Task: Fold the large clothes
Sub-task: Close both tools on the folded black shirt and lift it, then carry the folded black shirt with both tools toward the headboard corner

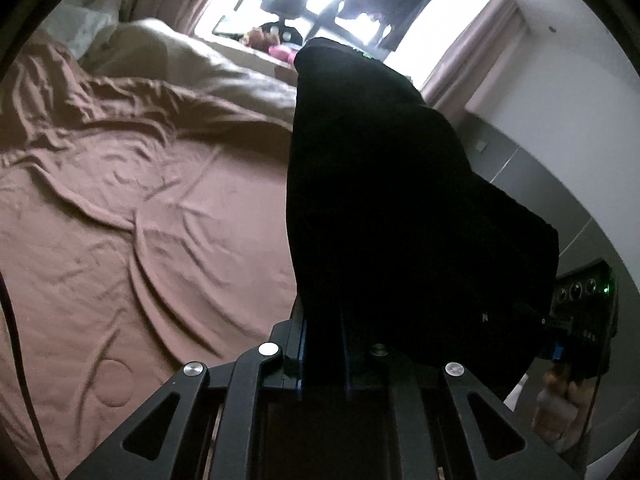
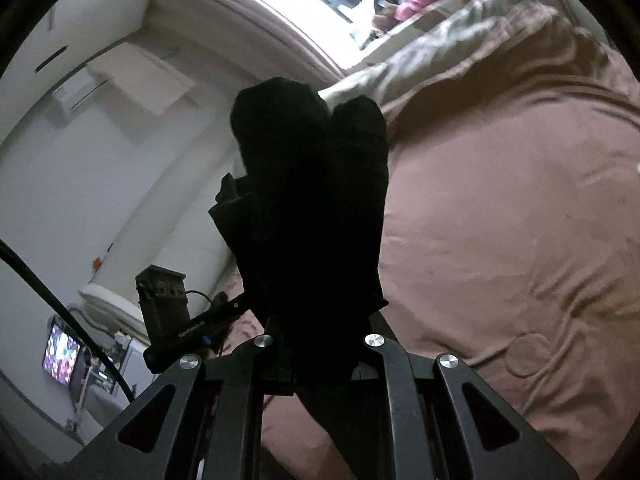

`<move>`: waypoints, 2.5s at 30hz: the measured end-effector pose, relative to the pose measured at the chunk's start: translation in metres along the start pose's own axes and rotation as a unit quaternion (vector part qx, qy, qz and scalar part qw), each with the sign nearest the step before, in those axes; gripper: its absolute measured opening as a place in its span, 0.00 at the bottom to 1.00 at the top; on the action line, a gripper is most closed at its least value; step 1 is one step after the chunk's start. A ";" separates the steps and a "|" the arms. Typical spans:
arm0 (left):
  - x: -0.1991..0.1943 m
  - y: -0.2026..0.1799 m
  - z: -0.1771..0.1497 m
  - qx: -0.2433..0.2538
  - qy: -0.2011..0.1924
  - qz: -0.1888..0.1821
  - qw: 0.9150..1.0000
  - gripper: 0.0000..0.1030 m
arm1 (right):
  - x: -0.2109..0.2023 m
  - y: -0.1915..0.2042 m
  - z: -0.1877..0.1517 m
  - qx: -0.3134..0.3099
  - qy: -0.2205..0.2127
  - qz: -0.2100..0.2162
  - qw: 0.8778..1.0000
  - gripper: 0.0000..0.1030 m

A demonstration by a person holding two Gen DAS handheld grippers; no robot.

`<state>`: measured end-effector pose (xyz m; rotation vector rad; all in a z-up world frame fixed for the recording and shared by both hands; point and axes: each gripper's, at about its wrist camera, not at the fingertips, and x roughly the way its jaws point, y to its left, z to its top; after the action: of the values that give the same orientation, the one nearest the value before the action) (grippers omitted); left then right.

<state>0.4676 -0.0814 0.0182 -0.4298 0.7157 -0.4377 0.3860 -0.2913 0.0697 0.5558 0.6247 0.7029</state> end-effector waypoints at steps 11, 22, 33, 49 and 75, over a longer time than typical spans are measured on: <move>-0.122 0.021 0.016 -0.009 -0.085 0.019 0.996 0.13 | 0.024 0.087 -0.016 -0.064 0.009 0.039 0.997 0.10; -0.233 0.067 0.004 -0.028 -0.146 0.046 0.988 0.13 | 0.083 0.147 -0.021 -0.112 0.040 0.068 0.991 0.10; -0.333 0.113 -0.018 -0.044 -0.199 0.068 0.977 0.13 | 0.144 0.194 -0.014 -0.161 0.072 0.082 0.981 0.10; -0.472 0.207 -0.047 -0.052 -0.246 0.143 0.957 0.13 | 0.253 0.283 -0.051 -0.208 0.116 0.132 0.962 0.10; -0.622 0.389 0.028 -0.069 -0.257 0.346 0.900 0.10 | 0.537 0.390 -0.087 -0.141 0.196 0.273 0.931 0.10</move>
<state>0.1593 0.5685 0.1649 -0.3710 0.3406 0.3973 0.4870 0.3703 0.0858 0.3180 0.7279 1.4309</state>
